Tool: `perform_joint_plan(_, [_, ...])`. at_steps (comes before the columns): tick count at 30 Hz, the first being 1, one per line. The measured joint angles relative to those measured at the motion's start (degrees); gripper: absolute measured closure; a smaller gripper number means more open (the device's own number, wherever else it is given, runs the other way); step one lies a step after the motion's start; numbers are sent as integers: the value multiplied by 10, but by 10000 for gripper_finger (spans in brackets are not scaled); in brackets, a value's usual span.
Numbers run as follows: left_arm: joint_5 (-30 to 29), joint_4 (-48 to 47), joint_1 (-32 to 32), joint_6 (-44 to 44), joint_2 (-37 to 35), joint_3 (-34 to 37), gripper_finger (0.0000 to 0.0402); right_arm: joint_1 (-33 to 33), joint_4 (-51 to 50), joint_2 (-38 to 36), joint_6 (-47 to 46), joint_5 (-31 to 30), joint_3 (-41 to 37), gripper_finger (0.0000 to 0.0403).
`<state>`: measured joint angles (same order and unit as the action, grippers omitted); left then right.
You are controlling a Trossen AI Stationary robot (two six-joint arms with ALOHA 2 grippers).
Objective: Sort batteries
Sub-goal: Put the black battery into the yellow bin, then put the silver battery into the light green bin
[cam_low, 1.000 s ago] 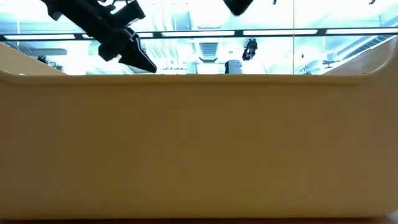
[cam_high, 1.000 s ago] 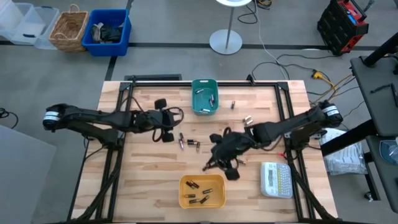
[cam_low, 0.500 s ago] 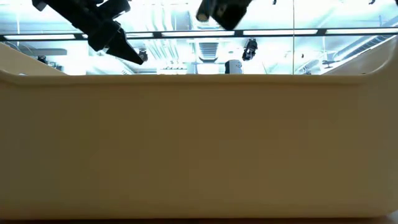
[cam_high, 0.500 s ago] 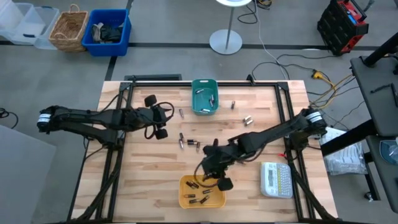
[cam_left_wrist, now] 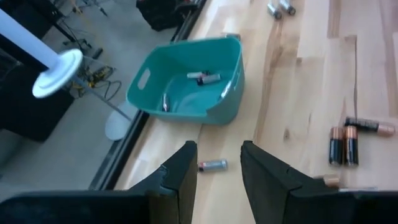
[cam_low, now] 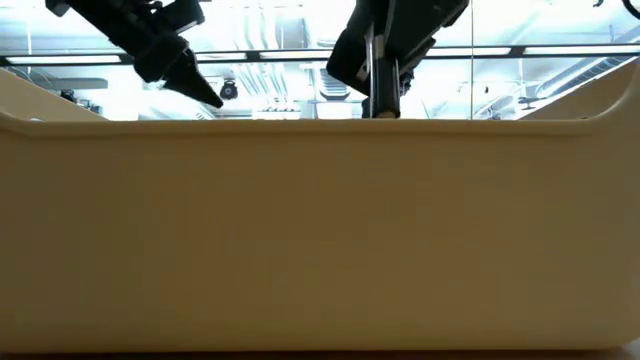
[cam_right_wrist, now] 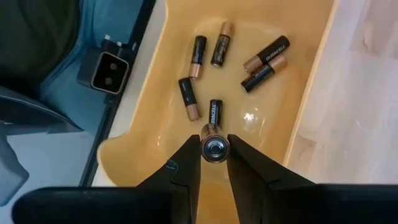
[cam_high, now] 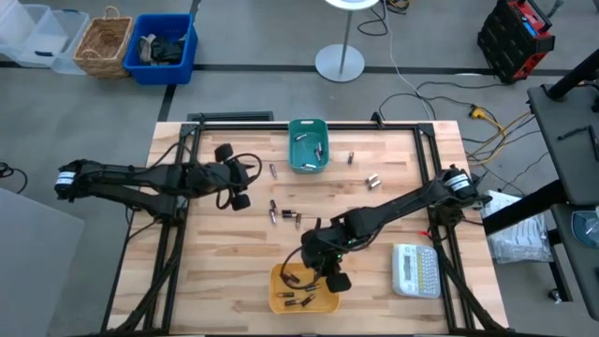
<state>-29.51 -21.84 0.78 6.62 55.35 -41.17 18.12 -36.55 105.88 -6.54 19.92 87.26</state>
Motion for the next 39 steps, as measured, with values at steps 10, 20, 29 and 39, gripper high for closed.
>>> perform_joint_plan(10, [0, -25, 0, -17, 3, 5, 297, 1, 0, 1, 6, -4, 0, 338])
perform_joint_plan(20, [0, -24, 0, -17, 27, 5, 297, 1, 0, 1, 1, -21, 0, 289])
perform_joint_plan(29, [0, -23, 0, -17, 54, 5, 297, -5, -7, -15, 28, -21, 0, 273])
perform_joint_plan(39, [1, 30, 2, 34, 83, 6, 297, -58, -6, -42, 174, -137, 0, 305])
